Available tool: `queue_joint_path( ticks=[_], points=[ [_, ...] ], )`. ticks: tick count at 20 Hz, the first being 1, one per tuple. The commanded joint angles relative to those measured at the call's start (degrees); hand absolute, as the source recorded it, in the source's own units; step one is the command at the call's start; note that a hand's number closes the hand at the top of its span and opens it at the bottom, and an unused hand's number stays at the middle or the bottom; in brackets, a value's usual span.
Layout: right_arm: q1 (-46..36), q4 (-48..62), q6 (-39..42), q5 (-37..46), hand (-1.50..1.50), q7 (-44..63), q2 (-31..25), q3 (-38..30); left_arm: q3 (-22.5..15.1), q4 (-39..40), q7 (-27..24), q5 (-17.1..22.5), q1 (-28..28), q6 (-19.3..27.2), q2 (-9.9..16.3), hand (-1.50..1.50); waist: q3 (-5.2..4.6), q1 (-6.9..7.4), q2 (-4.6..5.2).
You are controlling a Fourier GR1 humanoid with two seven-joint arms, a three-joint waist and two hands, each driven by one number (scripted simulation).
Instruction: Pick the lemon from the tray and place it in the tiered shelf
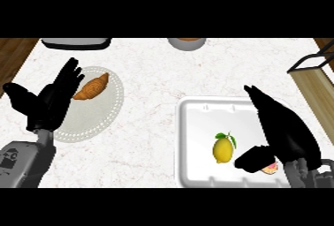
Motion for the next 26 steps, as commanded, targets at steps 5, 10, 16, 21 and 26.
queue_joint_path(
  ticks=[5, 10, 16, 21, 26],
  points=[
    [-5.58, 10.94, 7.22, 3.72, -1.50, 16.51, 8.85, 8.42, -0.36, 0.02, -1.32, -0.99, 2.23, -0.15, -0.92, 0.00, 0.03, -0.40, -0.16],
    [-6.24, 14.49, 8.44, 5.05, -1.50, 17.64, 11.26, 9.45, 0.58, 0.59, -0.53, -1.57, 0.88, 0.94, -1.14, 0.00, 0.12, -1.64, -0.20],
    [-7.01, 16.43, 10.02, 6.68, -1.50, 19.53, 14.49, 10.25, 0.28, -1.66, 3.04, -1.63, 0.11, 1.90, -1.72, 0.00, 0.17, -1.91, -0.35],
    [-4.98, 17.33, 10.30, 8.69, -1.50, 19.43, 16.84, 11.34, 0.99, -3.33, 1.55, -2.24, 2.16, 1.40, -1.08, 0.00, 0.19, -1.92, -0.47],
    [-1.94, 16.71, 9.83, 10.53, -1.50, 16.74, 15.99, 9.49, 3.50, -0.23, -0.11, -0.63, 1.80, -1.50, -0.25, 0.00, 0.19, -2.40, -0.31]
  ],
)
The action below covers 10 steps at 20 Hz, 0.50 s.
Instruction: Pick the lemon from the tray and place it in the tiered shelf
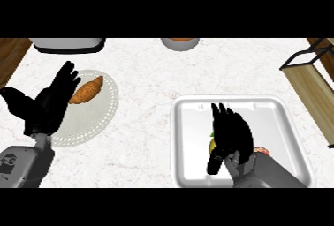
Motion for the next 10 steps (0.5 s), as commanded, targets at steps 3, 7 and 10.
queue_joint_path(
  ticks=[3, 7, 10],
  points=[
    [1.82, 0.36, 2.35, 4.73, -1.50, 13.20, 4.46, 1.07, 0.41, -1.11, -0.32, -0.46, 2.34, -1.22, 0.44, 0.00, 0.05, 0.27, -0.03],
    [2.13, 3.36, 2.65, 6.67, -1.50, 10.07, 5.77, -1.11, 2.59, -1.01, 0.23, 1.41, 1.72, -3.58, 1.52, 0.00, 0.05, 0.37, 0.11],
    [3.64, 5.48, 2.58, 7.68, -1.50, 6.77, 5.87, -1.96, 1.86, -0.47, -0.24, -0.06, 1.32, -1.79, -0.76, 0.00, 0.07, 0.31, 0.18]
  ],
)
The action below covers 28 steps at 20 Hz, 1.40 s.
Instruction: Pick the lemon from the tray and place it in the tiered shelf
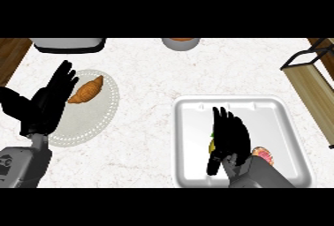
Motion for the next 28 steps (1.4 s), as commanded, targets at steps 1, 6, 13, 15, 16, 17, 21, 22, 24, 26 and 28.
queue_joint_path(
  ticks=[1, 6, 13, 15, 16, 17, 21, 22, 24, 26, 28],
  points=[
    [0.29, 2.77, 0.99, 3.23, -1.50, 7.55, 3.09, -1.04, -1.81, -0.83, 0.07, -3.15, 0.42, 1.82, -1.86, 0.00, 0.03, 0.10, 0.06],
    [0.86, 8.15, 0.43, 5.26, -1.50, 4.67, 5.92, -3.02, -0.13, 1.13, 0.22, -2.23, -1.72, 0.90, -2.59, 0.00, 0.03, 0.05, 0.15],
    [5.52, 10.02, 1.12, 6.67, 1.50, -1.81, 6.58, -6.41, 2.00, 3.49, -1.12, -2.39, -2.01, -1.78, -2.60, 0.00, 0.03, -0.15, 0.13],
    [1.93, 15.11, 1.88, 7.59, 1.50, -1.54, 9.48, -7.43, 1.67, 3.97, -0.54, -2.40, -2.30, -2.37, -2.86, 0.00, 0.02, 0.13, 0.20],
    [7.43, 14.01, -2.44, 10.76, 1.50, -7.76, 6.51, -5.01, 1.34, -1.38, 2.02, -3.29, -0.33, -1.06, -2.65, 0.00, 0.05, 0.20, 0.07],
    [4.20, 12.29, 2.73, 10.54, 1.50, -7.53, 4.19, -5.39, 0.40, 0.87, -1.84, -4.86, 0.35, -0.26, -4.25, 0.00, 0.03, 0.13, 0.09],
    [6.09, 11.46, -0.48, 15.84, 1.50, -8.61, 7.66, -3.99, 2.56, -1.06, 0.79, -3.99, 0.63, -2.24, -3.53, 0.00, 0.04, 0.11, 0.06],
    [4.18, 13.35, 0.01, 14.99, 1.50, -13.75, 6.34, -5.60, 3.95, -1.11, 2.16, -2.34, 0.43, -4.50, -2.02, 0.00, 0.04, 0.22, 0.09],
    [5.20, 10.72, -1.31, 13.88, 1.50, -18.27, 7.19, -2.86, 2.71, 1.63, -0.66, -3.89, 0.18, -3.52, -3.52, 0.00, 0.04, 0.20, 0.12],
    [6.58, 7.38, -0.16, 13.07, 1.50, -21.22, 7.44, 0.51, 0.70, -0.76, 1.94, -5.11, -0.52, -0.64, -5.53, 0.00, 0.08, 0.18, -0.02],
    [7.41, 6.43, -3.93, 14.83, 1.50, -24.30, 8.03, 2.29, 4.07, 0.10, 1.65, -2.84, -1.43, -3.50, -2.43, 0.00, 0.07, 0.31, 0.01]
  ],
)
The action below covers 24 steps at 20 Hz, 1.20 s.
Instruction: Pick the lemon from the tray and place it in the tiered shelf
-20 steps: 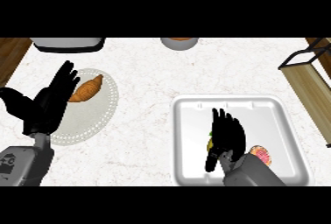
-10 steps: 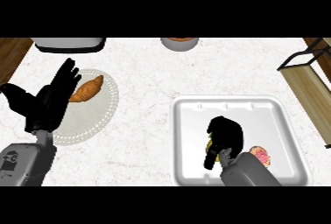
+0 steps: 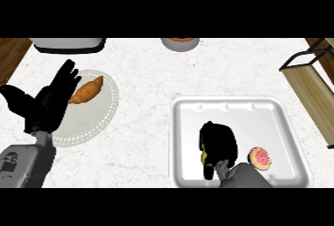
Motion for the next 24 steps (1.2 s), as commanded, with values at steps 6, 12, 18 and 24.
queue_joint_path(
  ticks=[6, 12, 18, 24],
  points=[
    [5.89, -9.73, -7.49, 3.25, 1.50, -6.25, 0.40, 1.01, 1.21, 1.06, -1.48, -0.53, 0.93, -1.28, -1.01, 0.00, 0.43, -0.12, 0.40],
    [4.43, -26.66, -13.68, 2.03, 1.50, -2.78, 5.55, -3.32, 0.67, -2.98, 1.85, -0.89, 1.93, 0.15, -0.56, 0.00, 0.47, -0.75, -0.07],
    [2.41, -40.10, -12.70, 8.79, 1.50, 3.97, 5.33, -6.71, 1.06, -1.47, -0.28, -1.18, 2.42, -0.53, -1.36, 0.00, 0.40, -0.56, 0.22],
    [-6.17, -48.28, -1.07, 1.95, 1.50, 9.18, 2.81, -22.39, -0.34, -3.47, 0.76, -3.56, 3.10, 0.95, -2.62, 0.00, 0.41, 0.04, 0.36]
  ],
)
